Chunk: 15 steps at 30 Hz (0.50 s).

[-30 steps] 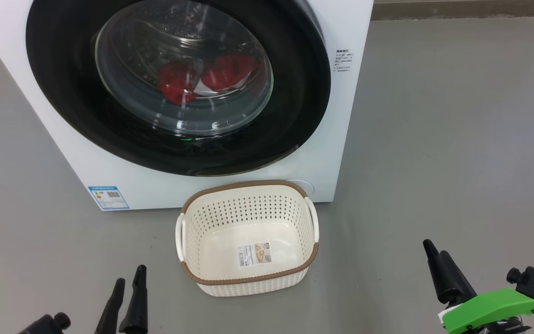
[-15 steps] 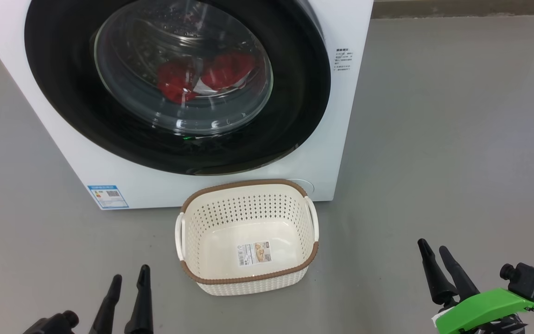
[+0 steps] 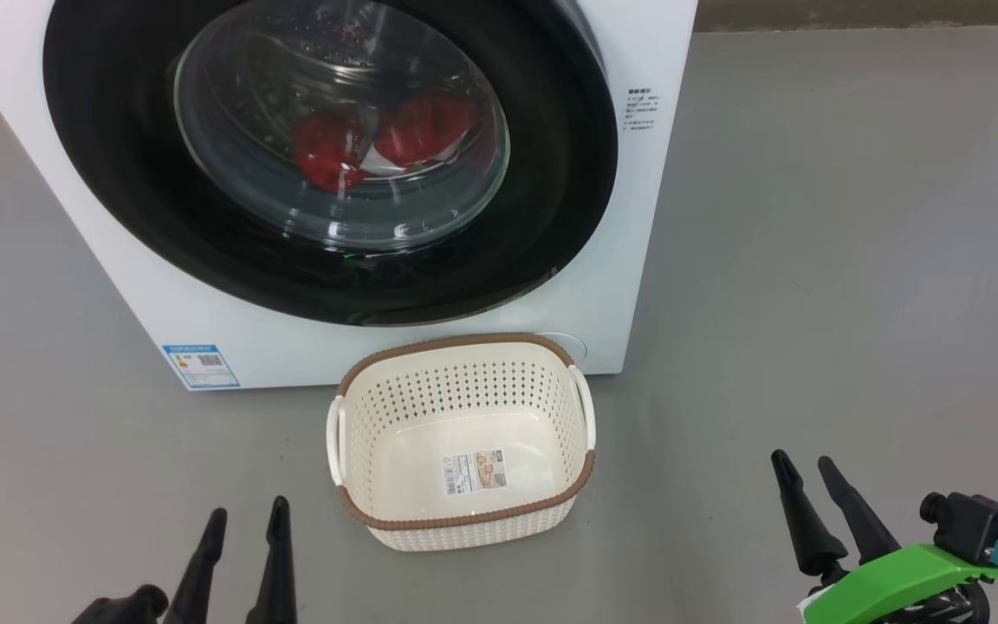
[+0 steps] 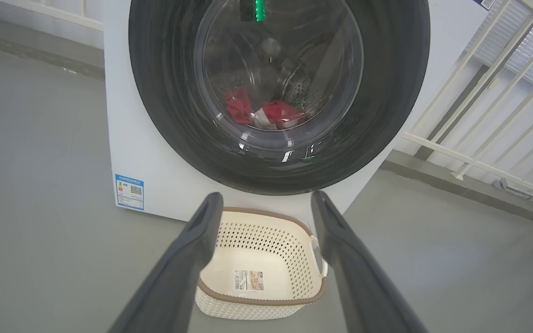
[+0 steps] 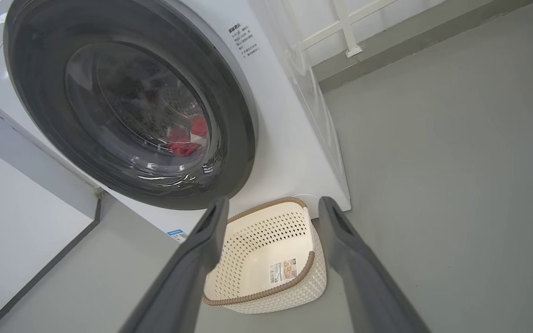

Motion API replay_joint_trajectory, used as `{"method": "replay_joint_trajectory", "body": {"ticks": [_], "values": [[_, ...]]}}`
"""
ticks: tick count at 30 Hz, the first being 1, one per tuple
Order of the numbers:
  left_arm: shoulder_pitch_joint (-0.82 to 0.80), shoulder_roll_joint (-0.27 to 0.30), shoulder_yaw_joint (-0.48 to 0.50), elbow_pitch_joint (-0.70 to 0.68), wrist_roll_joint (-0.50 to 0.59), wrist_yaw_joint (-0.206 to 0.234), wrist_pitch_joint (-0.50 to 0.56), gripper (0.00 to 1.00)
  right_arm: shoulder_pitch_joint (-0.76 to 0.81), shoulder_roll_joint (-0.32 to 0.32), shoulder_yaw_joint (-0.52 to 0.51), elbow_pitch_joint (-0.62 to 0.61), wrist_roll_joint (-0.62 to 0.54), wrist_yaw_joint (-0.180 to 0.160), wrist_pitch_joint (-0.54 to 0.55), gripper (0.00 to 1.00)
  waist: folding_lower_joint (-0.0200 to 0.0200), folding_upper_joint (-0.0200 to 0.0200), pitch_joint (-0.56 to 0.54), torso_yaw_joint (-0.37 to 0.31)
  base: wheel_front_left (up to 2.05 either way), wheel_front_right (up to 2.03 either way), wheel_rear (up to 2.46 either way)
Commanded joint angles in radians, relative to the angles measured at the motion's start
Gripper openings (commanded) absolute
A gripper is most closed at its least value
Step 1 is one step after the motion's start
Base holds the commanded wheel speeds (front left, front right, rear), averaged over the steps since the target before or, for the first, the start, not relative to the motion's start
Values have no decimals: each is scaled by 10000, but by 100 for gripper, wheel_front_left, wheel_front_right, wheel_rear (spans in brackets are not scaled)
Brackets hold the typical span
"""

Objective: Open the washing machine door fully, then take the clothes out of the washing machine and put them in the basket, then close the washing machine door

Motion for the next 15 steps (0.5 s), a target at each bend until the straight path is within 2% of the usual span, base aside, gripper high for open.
{"method": "replay_joint_trajectory", "body": {"ticks": [1,15], "values": [[-101,153,182,-387,407,102,-144,100,-296,-213,192,-208,-341,-5,-144,100,-1,0,2,1,0,0,0],[52,177,6,-684,2150,228,-555,100,-277,-362,400,-197,-1642,-6,-556,100,-1,0,3,6,0,0,0]]}}
